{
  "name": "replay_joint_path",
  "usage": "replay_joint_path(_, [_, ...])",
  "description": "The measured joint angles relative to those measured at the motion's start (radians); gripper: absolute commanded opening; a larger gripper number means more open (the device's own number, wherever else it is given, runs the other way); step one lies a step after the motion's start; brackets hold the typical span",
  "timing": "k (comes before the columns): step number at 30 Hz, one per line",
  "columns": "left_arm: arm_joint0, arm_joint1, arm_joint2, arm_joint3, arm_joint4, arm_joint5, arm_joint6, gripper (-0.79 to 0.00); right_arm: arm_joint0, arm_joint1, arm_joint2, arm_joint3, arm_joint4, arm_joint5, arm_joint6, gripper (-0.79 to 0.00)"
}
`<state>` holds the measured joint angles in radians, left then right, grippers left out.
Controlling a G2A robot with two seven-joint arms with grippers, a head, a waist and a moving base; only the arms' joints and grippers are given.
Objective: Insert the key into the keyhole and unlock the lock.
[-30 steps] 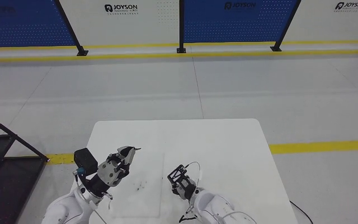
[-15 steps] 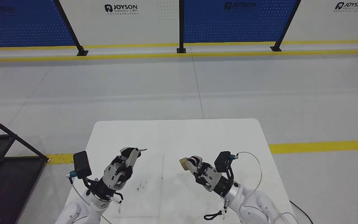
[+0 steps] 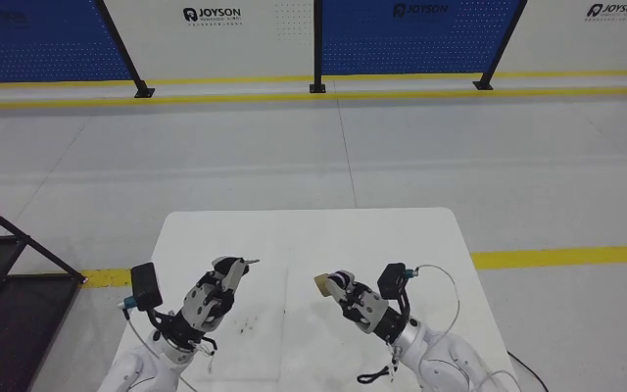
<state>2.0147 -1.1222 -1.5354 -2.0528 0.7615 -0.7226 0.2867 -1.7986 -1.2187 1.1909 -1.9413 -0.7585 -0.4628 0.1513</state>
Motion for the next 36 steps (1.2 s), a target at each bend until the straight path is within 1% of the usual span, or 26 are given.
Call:
replay_joint_path(2, [-0.004,-0.004,0.026,0.007,-0.031,0.008,0.008,-0.785,0.009,-0.005,-0.019,0.022,0.064,-0.008,-0.039,-0.785])
replay_joint_path(4, [0.003,-0.009,0.062,0.023,-0.070,-0.006,0.037,-0.785,0.016,-0.011,-0.046,0.047,0.124,-0.043,-0.085,-0.785])
replay_joint_path(5, [0.008,-0.012,0.088,0.038,-0.094,-0.021,0.058,-0.785,0.026,-0.014,-0.065,0.072,0.179,-0.089,-0.112,-0.785])
replay_joint_path(7, [0.017,-0.019,0.124,0.060,-0.091,-0.029,0.103,-0.785,0.045,-0.019,-0.088,0.121,0.267,-0.159,-0.149,-0.785])
replay_joint_path(8, [0.025,-0.024,0.157,0.075,-0.088,-0.039,0.138,-0.785,0.061,-0.022,-0.106,0.153,0.332,-0.200,-0.154,-0.785])
replay_joint_path(12, [0.031,-0.039,0.243,0.115,-0.085,-0.070,0.245,-0.785,0.113,-0.029,-0.146,0.227,0.504,-0.278,-0.116,-0.785])
replay_joint_path(15, [0.027,-0.051,0.293,0.144,-0.076,-0.073,0.314,-0.785,0.134,-0.030,-0.160,0.254,0.574,-0.336,-0.091,-0.785])
replay_joint_path(17, [0.023,-0.058,0.339,0.171,-0.099,-0.092,0.333,-0.785,0.137,-0.031,-0.163,0.264,0.582,-0.364,-0.095,-0.785])
replay_joint_path(19, [0.014,-0.060,0.374,0.194,-0.158,-0.121,0.305,-0.785,0.138,-0.031,-0.162,0.267,0.573,-0.369,-0.096,-0.785])
replay_joint_path(21, [0.002,-0.060,0.368,0.202,-0.176,-0.108,0.289,-0.785,0.138,-0.031,-0.161,0.268,0.572,-0.369,-0.096,-0.785])
replay_joint_path(29, [-0.001,-0.060,0.367,0.200,-0.172,-0.094,0.287,-0.785,0.138,-0.031,-0.161,0.267,0.572,-0.368,-0.096,-0.785])
replay_joint_path(32, [-0.020,-0.065,0.382,0.204,-0.171,-0.055,0.265,-0.785,0.138,-0.031,-0.161,0.267,0.572,-0.368,-0.096,-0.785])
replay_joint_path(36, [-0.048,-0.075,0.406,0.222,-0.112,-0.012,0.288,-0.785,0.138,-0.031,-0.161,0.267,0.572,-0.368,-0.096,-0.785])
